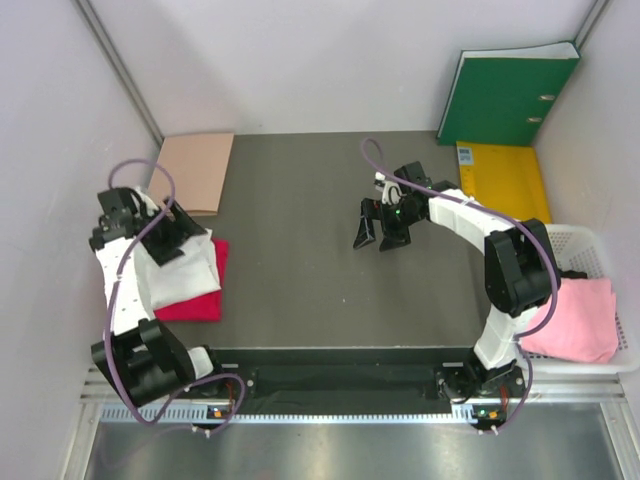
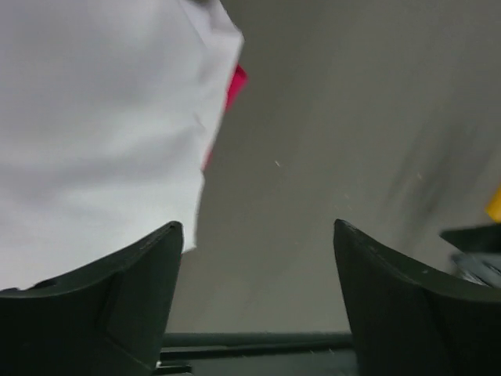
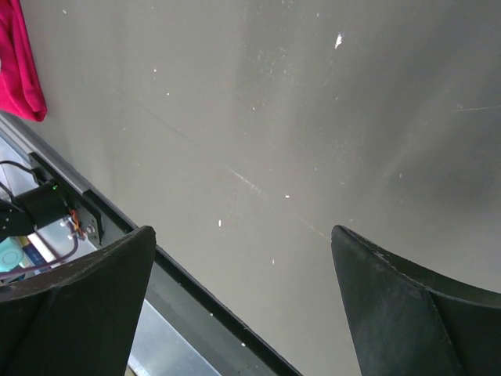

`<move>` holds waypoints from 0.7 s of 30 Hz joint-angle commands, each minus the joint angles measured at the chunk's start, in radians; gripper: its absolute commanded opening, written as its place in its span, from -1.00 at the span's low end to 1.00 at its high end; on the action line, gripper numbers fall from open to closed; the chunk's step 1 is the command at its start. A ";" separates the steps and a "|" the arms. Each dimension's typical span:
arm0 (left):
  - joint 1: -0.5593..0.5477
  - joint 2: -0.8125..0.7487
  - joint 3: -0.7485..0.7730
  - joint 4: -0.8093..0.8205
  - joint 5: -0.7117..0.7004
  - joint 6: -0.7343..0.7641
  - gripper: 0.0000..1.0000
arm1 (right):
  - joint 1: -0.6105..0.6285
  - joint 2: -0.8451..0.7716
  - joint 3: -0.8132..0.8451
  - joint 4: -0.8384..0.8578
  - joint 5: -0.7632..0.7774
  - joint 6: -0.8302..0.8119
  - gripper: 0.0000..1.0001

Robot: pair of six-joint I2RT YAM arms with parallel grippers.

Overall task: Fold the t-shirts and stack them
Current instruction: Put the neatly folded tshirt into the corner of the board with the left arm

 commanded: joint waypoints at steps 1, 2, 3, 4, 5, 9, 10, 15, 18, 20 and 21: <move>-0.007 -0.018 -0.224 0.144 0.312 -0.090 0.53 | -0.004 0.012 0.018 0.036 -0.023 0.002 0.87; -0.008 -0.028 -0.243 0.119 0.306 -0.088 0.53 | -0.004 0.015 0.018 0.039 -0.023 0.004 0.88; -0.007 -0.050 -0.257 0.112 0.300 -0.084 0.56 | -0.006 0.017 0.017 0.040 -0.023 0.004 0.87; -0.007 -0.061 -0.272 0.096 0.270 -0.073 0.59 | -0.004 0.018 0.015 0.046 -0.026 0.007 0.87; -0.008 -0.070 -0.271 0.051 0.248 -0.065 0.62 | -0.006 0.019 0.012 0.049 -0.027 0.008 0.87; -0.007 -0.108 -0.207 -0.035 0.167 -0.025 0.85 | 0.003 0.020 0.009 0.091 -0.061 0.034 0.87; -0.007 -0.113 -0.188 -0.052 0.150 -0.018 0.93 | 0.008 0.025 0.018 0.112 -0.078 0.037 0.87; -0.007 -0.111 -0.062 -0.105 0.017 -0.021 0.98 | 0.135 0.098 0.201 0.171 -0.135 0.088 0.82; -0.010 -0.087 -0.012 -0.111 -0.067 -0.016 0.98 | 0.246 0.198 0.397 0.119 -0.141 0.094 0.79; -0.019 -0.065 0.015 -0.148 -0.131 0.013 0.98 | 0.319 0.279 0.542 0.064 -0.138 0.087 0.77; -0.036 -0.035 0.040 -0.166 -0.199 0.040 0.98 | 0.338 0.302 0.579 0.044 -0.132 0.087 0.77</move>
